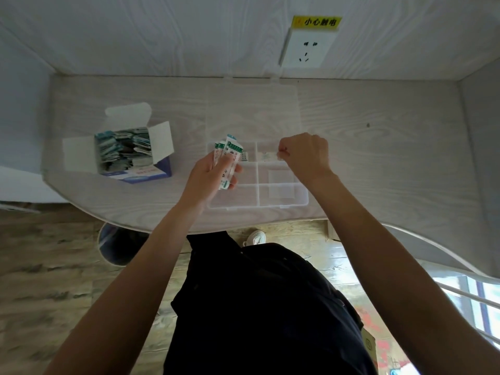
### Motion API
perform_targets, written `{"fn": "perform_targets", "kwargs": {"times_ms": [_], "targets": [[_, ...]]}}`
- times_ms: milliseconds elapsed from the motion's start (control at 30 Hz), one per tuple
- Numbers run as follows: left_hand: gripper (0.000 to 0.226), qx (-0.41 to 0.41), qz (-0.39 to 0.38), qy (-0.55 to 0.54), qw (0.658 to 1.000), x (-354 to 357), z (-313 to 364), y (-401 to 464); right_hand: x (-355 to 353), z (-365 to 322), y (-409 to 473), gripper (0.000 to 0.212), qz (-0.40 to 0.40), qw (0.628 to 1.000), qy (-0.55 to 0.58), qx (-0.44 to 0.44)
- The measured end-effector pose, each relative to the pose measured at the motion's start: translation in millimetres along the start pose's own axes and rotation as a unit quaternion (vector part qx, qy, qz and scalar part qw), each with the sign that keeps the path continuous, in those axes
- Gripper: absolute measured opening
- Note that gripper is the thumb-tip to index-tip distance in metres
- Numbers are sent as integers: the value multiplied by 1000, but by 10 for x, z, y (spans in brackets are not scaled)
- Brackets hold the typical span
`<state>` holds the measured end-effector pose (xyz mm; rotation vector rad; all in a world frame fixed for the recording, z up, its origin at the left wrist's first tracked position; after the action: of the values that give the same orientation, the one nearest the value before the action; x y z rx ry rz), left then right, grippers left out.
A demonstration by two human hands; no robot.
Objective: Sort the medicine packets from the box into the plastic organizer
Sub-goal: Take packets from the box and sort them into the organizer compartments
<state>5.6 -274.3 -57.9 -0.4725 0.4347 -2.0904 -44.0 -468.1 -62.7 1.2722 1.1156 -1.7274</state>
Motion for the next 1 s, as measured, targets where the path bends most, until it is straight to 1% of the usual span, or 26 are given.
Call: {"fn": "perform_targets", "kwargs": {"times_ms": [133,367,400,433,467,500,533,567,600,633,700,767,900,1000], "targets": [[13,-8,-4,-21,1000,15,10,-3,31,3,-10,28,3,998,-30,-49],[14,-14,-29,-18,999,35,14,-13,114,24,-47,24,36,996,-21,-78],[13,-12,-32,-17,999,41,16,-15,98,19,-55,23,41,996,-1,-73],[13,-10,-34,-15,999,45,22,-17,63,12,-74,22,55,996,45,-60],[12,-9,-34,-13,999,48,28,-18,-3,5,-106,20,75,988,126,-38],[12,-9,-34,-13,999,53,31,-16,-72,-6,-140,19,95,967,236,-11],[11,-10,-34,-13,999,60,38,-20,-141,-26,-163,17,102,932,348,11],[11,-11,-36,-13,999,68,39,-23,-203,-69,-176,17,86,895,437,22],[11,-12,-41,-6,999,79,42,-31,-250,-126,-183,17,51,866,496,21],[11,-11,-47,8,999,90,47,-35,-286,-185,-181,18,12,847,531,13],[11,-9,-61,37,997,102,51,-35,-333,-277,-171,17,-46,833,552,-10],[11,-6,-73,43,996,104,51,-28,-351,-315,-167,12,-69,823,563,-19],[11,0,-81,55,995,91,23,-17,-356,-289,-164,7,-61,801,596,5],[11,8,-83,59,995,69,23,9,-289,-183,-154,6,-42,752,654,75]]}}
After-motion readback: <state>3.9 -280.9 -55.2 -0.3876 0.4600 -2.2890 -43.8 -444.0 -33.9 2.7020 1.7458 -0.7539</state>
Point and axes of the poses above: each hand's wrist, its own y-axis towards the middle knuckle, its own x-axis out of the palm, z = x × y, the point moved 4 cm from there along y, towards the middle knuckle, and after that the axes turned 11 degrees about -y, right-handed, at the moved point
